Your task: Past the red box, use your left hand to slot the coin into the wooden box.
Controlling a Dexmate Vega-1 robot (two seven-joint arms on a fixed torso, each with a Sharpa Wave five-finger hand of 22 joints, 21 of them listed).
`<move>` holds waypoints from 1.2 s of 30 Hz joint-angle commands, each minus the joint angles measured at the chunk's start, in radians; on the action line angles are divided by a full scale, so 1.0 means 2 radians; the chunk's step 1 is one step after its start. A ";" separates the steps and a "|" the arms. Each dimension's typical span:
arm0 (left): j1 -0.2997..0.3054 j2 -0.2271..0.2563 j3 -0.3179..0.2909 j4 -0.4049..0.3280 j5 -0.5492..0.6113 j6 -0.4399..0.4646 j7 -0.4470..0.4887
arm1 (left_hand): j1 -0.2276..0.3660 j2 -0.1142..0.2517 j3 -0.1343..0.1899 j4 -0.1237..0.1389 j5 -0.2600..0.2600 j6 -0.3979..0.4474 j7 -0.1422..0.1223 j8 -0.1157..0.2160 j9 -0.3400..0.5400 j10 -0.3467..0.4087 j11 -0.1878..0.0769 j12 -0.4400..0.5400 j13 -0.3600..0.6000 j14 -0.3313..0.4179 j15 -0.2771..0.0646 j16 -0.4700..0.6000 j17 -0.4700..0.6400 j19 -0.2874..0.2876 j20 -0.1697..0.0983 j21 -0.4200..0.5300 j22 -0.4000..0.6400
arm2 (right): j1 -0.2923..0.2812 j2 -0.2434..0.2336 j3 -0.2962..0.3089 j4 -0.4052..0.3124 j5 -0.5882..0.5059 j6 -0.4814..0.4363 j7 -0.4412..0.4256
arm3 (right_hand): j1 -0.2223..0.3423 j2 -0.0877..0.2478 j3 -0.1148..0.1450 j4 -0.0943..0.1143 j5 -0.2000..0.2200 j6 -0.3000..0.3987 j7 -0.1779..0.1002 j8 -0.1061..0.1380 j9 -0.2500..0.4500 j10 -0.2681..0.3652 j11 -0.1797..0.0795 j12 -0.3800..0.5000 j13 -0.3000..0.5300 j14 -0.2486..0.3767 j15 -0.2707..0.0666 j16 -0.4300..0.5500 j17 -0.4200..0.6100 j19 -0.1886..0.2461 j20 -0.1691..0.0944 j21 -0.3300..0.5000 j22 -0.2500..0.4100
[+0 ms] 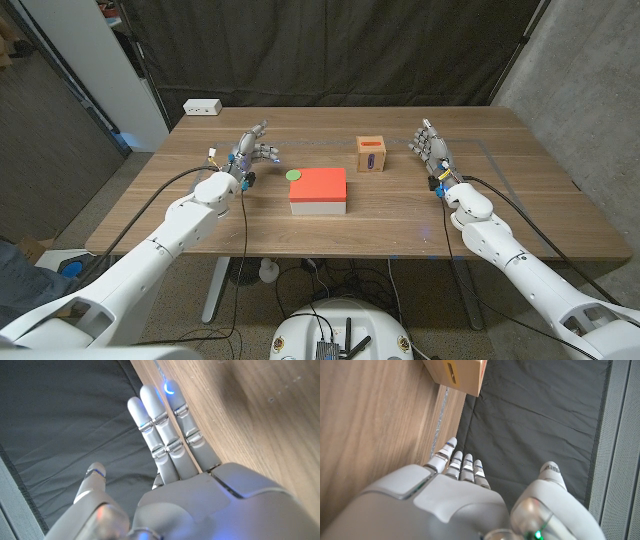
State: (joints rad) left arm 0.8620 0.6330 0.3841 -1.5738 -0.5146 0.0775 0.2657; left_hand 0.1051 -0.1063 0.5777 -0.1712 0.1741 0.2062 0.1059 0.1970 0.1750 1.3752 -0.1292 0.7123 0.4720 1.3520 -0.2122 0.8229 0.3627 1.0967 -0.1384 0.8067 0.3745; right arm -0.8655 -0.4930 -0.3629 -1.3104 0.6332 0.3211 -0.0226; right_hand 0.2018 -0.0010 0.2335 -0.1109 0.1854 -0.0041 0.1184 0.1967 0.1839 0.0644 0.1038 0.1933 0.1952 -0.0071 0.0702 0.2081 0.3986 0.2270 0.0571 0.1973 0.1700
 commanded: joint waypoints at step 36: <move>0.072 0.047 -0.057 -0.144 -0.101 0.138 0.071 | 0.181 0.026 0.082 -0.005 0.008 0.274 0.011 0.031 0.008 0.029 -0.031 0.349 0.047 0.024 0.002 0.282 0.132 0.043 -0.037 0.173 0.197 | -0.052 -0.029 0.007 -0.092 -0.021 -0.019 -0.047 | 0.006 0.004 0.003 -0.007 0.001 0.009 0.011 0.002 0.001 0.010 0.002 0.006 0.000 0.008 0.004 0.005 -0.004 0.009 0.002 0.002 0.003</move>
State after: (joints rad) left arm 0.9634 0.6807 0.3038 -1.7828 -0.6684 0.2829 0.3709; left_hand 0.4467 -0.0552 0.7491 -0.1834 0.1818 0.6983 0.0903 0.2554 0.1887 1.4335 -0.1936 1.3944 0.5688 1.3934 -0.2088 1.3883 0.6419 1.1743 -0.2123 1.1501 0.7698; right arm -0.9364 -0.5287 -0.3585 -1.4327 0.6047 0.3002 -0.0851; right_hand 0.2057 0.0030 0.2329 -0.1193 0.1854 0.0086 0.1164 0.1966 0.1837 0.0785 0.1072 0.2004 0.1955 0.0028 0.0788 0.2157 0.3894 0.2342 0.0643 0.1973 0.1699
